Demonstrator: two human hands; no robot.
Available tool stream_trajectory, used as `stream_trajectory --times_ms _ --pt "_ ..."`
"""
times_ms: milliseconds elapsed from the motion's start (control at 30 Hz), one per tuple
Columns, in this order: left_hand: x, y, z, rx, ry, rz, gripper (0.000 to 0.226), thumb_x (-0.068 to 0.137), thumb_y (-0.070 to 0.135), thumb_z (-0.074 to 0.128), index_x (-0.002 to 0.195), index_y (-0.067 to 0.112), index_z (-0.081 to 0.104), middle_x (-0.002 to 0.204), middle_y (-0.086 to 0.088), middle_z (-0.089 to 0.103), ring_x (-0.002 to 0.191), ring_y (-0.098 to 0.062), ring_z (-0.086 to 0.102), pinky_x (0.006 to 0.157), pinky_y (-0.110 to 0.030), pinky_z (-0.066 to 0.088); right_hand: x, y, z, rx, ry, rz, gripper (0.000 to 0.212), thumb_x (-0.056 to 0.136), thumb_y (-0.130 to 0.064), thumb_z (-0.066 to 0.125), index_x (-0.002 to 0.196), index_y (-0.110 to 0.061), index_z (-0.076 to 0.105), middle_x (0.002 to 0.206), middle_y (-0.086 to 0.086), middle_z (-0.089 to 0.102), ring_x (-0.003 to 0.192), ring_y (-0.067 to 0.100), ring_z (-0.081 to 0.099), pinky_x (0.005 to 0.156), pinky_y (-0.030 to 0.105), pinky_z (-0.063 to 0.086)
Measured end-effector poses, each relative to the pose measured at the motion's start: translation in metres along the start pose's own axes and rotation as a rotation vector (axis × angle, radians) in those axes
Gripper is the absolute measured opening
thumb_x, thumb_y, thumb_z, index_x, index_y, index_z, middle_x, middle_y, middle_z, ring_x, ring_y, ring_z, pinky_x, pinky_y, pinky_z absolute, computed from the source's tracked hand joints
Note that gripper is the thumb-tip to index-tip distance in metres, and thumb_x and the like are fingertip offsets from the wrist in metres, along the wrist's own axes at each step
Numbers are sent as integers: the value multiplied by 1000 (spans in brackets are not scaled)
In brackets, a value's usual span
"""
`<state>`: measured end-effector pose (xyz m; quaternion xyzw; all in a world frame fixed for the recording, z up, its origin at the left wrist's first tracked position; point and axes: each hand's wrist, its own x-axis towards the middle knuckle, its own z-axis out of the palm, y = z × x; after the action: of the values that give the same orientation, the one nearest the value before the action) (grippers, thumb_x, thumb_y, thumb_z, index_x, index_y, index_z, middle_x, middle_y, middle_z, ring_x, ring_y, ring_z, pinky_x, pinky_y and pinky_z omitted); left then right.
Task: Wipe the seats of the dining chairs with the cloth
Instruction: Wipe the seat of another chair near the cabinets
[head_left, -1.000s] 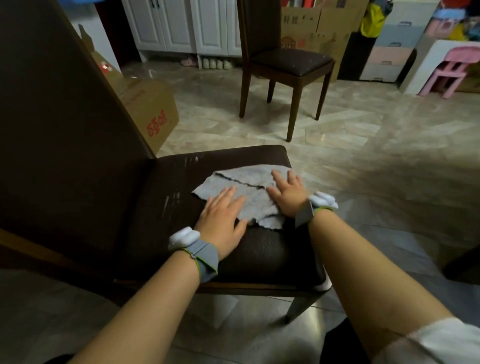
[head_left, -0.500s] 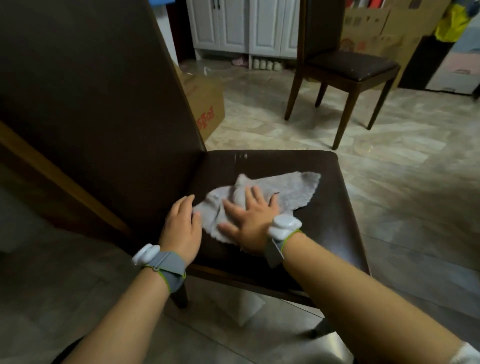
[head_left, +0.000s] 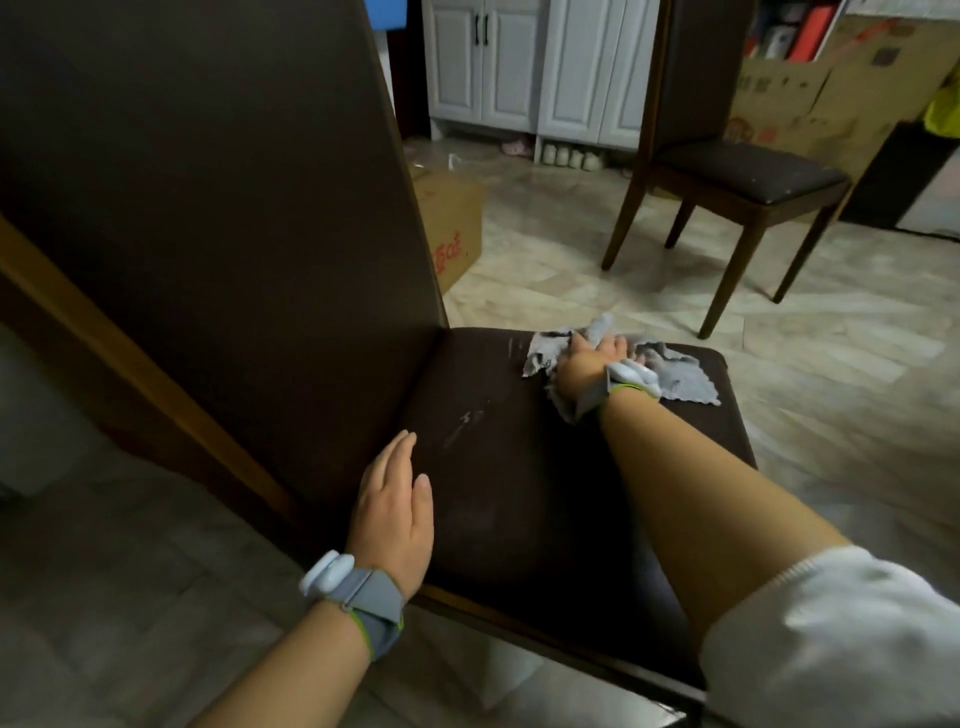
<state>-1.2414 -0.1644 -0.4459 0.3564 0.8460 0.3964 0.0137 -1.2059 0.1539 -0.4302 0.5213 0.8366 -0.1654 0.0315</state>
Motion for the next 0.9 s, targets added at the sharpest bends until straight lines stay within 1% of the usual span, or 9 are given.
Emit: stream_trajectory --times_ms 67,200,367,467,600,667,733,833,900 --pt "1 -1 1 3 12 7 46 99 22 37 145 17 35 149 2 35 136 -12 32 108 -21 24 -14 -27 -13 -117 -56 -136 67 98 -48 36 153 -28 2 161 10 -7 148 33 -2 118 54 4" --pt "3 -3 5 76 2 34 62 91 43 22 143 13 38 147 -1 39 133 -13 35 109 -19 22 -19 -73 -13 -214 -96 -292 59 99 -53 27 152 -31 10 161 9 7 146 33 11 117 54 13" --pt "4 -6 7 138 0 27 65 87 40 22 141 9 41 145 -6 42 131 -20 39 109 -18 19 -32 -122 0 -302 -63 -564 51 100 -45 36 148 -29 28 157 8 18 143 34 17 117 49 16" --pt "5 -8 6 116 -2 34 64 87 38 24 140 7 42 143 -8 44 130 -21 41 107 -14 18 -34 -135 11 -206 -90 -563 51 98 -41 36 145 -24 31 153 12 26 142 32 20 117 48 15" --pt "2 -5 1 -42 -9 21 69 85 45 26 144 10 37 149 -4 35 136 -13 32 107 -5 12 -56 -119 19 -108 -99 -606 56 90 -37 48 142 -23 36 140 11 41 132 37 36 101 39 34" --pt "1 -3 -1 -134 1 30 73 85 47 27 148 11 26 153 1 22 139 -3 21 109 -5 9 -87 -107 20 -37 -137 -676 56 89 -32 46 144 -27 34 145 9 40 134 37 36 107 41 34" --pt "3 -6 -5 -273 -3 -17 76 84 51 27 150 16 17 156 1 16 142 -1 15 114 -12 10 -122 -95 22 68 -217 -785 51 90 -24 46 141 -31 41 144 5 45 131 28 42 110 39 33" --pt "4 -7 -16 -553 -63 -114 68 82 56 29 144 31 16 156 2 19 144 -7 20 119 -29 17 -170 -66 17 302 -349 -817 34 89 -8 51 113 -23 70 114 -5 68 109 8 59 101 24 40" --pt "5 -5 -20 -581 -92 -156 65 82 58 28 142 34 19 156 3 21 142 -5 21 118 -27 17 -178 -42 2 555 -455 -681 28 86 5 51 91 -10 74 72 -11 71 73 -5 63 76 13 47"
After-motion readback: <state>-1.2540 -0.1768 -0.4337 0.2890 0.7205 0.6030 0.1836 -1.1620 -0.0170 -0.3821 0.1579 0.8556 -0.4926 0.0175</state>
